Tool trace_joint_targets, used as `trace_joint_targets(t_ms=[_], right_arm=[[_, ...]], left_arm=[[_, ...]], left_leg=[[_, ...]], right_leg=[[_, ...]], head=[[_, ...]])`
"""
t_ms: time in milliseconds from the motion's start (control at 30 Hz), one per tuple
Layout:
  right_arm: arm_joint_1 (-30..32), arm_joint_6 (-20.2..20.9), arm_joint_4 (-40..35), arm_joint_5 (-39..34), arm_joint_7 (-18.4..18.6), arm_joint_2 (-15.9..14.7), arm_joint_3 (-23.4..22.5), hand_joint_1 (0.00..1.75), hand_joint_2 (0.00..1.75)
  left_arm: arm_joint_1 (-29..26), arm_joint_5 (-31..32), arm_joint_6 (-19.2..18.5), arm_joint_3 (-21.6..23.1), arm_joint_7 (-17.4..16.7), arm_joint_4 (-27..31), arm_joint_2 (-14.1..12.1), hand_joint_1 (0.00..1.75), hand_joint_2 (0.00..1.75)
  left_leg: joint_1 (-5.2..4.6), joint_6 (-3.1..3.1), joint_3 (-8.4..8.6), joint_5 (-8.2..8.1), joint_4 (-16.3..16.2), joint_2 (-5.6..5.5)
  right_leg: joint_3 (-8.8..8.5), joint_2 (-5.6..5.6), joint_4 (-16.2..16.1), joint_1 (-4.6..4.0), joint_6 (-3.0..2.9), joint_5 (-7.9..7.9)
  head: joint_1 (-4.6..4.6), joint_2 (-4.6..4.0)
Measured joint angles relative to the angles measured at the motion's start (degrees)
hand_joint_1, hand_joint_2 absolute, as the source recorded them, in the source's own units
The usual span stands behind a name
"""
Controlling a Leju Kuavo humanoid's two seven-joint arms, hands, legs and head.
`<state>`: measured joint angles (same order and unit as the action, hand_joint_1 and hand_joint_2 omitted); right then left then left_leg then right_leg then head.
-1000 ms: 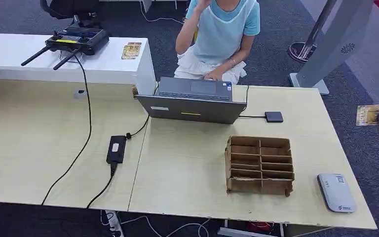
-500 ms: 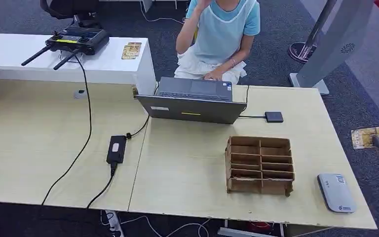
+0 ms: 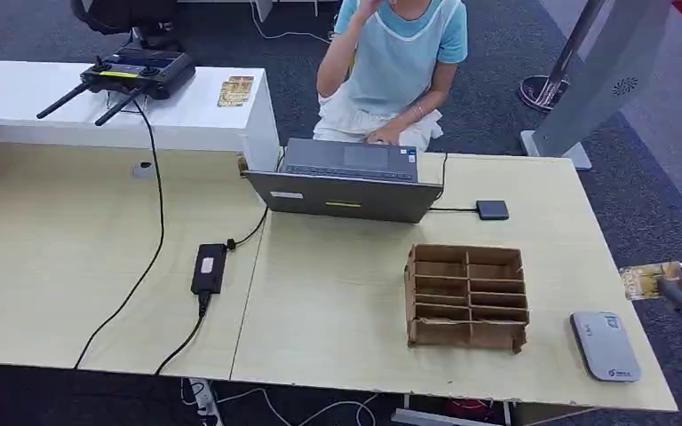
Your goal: Pass the card to the sensor for recognition and then transmit it.
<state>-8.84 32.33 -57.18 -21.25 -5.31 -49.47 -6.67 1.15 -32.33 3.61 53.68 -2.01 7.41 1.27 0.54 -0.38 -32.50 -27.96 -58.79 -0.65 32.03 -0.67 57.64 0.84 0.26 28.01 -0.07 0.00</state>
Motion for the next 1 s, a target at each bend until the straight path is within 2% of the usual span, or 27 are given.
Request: trace_joint_targets(t_ms=[633, 1000], right_arm=[[0.19, -1.88, 4.94, 5.25, -2.60, 4.64, 1.95, 1.75, 1.75], [0.19, -2.60, 8.09, 6.76, -3.10, 5.36, 2.10, 1.75, 1.75]], left_arm=[[0.00, -0.46, -0.35, 1.44, 0.02, 0.00, -0.17, 0.00, 0.00], [0.00, -0.63, -0.50, 1.55, 0.02, 0.00, -0.20, 0.00, 0.00]], left_leg=[[0.00, 0.00, 0.00, 0.00, 0.00, 0.01], [-0.01, 0.00, -0.01, 0.00, 0.00, 0.00]], right_leg=[[0.01, -0.01, 0.01, 0.01, 0.00, 0.00], [0.01, -0.01, 0.01, 0.01, 0.00, 0.00]], head=[[0.02, 0.00], [0.02, 0.02]])
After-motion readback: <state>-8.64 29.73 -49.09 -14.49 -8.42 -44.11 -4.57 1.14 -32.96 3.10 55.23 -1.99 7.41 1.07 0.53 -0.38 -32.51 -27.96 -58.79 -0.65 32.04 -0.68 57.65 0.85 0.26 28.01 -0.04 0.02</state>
